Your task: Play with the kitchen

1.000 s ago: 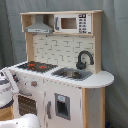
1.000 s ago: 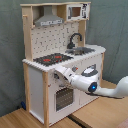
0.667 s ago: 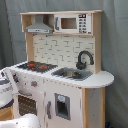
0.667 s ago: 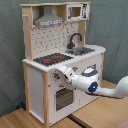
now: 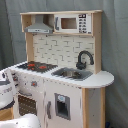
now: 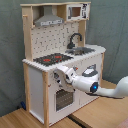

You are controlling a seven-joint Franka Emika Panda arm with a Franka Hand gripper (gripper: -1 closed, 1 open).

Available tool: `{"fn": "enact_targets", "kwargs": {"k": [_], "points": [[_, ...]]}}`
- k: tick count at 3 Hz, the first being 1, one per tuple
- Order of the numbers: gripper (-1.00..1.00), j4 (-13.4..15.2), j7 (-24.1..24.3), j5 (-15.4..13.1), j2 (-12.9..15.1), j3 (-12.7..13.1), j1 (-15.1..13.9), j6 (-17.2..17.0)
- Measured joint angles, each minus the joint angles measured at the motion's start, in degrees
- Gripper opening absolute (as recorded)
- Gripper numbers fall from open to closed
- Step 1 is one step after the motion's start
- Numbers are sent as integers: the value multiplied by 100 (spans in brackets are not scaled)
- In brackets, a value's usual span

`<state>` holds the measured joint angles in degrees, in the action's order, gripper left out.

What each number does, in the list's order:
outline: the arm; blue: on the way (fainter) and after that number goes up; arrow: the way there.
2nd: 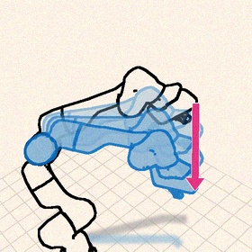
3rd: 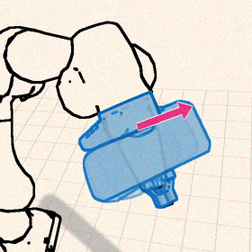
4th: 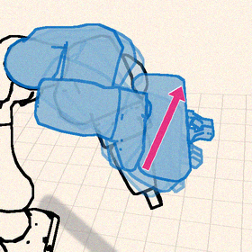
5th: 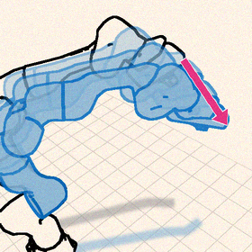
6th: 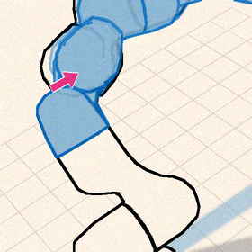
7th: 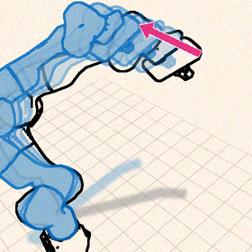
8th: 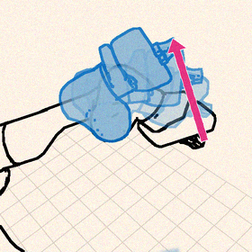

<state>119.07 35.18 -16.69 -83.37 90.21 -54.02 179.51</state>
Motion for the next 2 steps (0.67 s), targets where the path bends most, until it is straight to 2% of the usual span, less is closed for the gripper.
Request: {"fn": "enact_targets", "kwargs": {"k": [1,2], "points": [[100,-1,6,0,0,10,0,9],[100,-11,-395,-30,-105,294,125,195]]}}
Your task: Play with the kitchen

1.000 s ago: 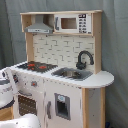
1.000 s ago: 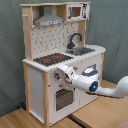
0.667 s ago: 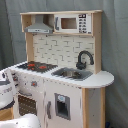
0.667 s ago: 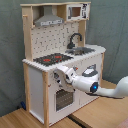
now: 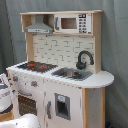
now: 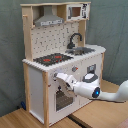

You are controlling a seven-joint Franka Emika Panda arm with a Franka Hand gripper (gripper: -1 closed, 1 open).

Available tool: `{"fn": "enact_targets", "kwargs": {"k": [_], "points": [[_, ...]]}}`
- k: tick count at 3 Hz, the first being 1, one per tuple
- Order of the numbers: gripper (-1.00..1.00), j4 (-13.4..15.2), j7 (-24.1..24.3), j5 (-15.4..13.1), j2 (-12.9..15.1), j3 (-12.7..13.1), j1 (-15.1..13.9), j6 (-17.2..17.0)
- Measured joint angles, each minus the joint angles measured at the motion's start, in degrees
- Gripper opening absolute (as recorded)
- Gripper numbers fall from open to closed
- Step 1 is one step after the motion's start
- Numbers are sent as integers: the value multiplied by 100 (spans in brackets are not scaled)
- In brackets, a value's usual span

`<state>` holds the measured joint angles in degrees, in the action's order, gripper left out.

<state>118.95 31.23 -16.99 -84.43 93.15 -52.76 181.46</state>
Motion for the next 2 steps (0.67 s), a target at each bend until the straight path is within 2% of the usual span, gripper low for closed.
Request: {"fn": "enact_targets", "kwargs": {"k": [1,2], "points": [[100,17,-500,-2,0,45,195,-234],[100,29,-821,-3,0,55,524,-680]]}}
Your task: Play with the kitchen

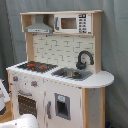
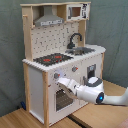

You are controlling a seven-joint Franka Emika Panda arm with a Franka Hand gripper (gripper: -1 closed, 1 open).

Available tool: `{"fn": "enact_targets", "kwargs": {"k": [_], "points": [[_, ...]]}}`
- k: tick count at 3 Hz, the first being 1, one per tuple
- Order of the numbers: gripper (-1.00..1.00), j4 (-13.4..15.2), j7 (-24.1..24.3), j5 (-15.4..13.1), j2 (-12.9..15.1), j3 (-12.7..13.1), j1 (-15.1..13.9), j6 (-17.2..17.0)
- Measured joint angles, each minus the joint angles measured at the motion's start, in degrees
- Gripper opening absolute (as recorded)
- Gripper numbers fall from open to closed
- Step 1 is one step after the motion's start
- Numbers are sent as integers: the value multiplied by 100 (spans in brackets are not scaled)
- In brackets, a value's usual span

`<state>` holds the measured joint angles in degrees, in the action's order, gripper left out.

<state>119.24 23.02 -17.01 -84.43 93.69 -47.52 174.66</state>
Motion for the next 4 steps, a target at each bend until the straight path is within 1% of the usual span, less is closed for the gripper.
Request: {"fn": "enact_targets", "kwargs": {"k": [1,2,3,4], "points": [[100,99,-152,-2,0,-8,327,-437],[100,296,-159,-22,-6,-9,715,-835],[100,483,-57,-22,-19,-7,1140,-1208],[100,595,34,-22,-70,-1,1534,-1641]]}}
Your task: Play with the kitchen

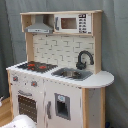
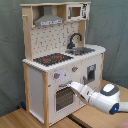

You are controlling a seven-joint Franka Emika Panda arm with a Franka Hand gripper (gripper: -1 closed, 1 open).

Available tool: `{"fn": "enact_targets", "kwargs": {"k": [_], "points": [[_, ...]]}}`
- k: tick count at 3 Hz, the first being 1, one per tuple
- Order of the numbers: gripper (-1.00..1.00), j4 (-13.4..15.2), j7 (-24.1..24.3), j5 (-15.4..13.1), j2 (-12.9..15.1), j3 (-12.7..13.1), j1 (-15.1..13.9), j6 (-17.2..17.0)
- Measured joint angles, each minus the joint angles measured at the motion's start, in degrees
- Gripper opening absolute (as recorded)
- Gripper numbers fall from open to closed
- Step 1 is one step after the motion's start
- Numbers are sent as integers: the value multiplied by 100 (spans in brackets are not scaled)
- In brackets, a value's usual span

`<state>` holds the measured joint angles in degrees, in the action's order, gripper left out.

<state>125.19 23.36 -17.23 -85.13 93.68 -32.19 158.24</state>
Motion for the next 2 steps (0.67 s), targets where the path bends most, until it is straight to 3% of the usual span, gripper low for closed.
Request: {"fn": "enact_targets", "kwargs": {"k": [1,2], "points": [[100,198,311,-2,-21,91,279,-337],[100,385,894,-43,-102,127,391,-456]]}}
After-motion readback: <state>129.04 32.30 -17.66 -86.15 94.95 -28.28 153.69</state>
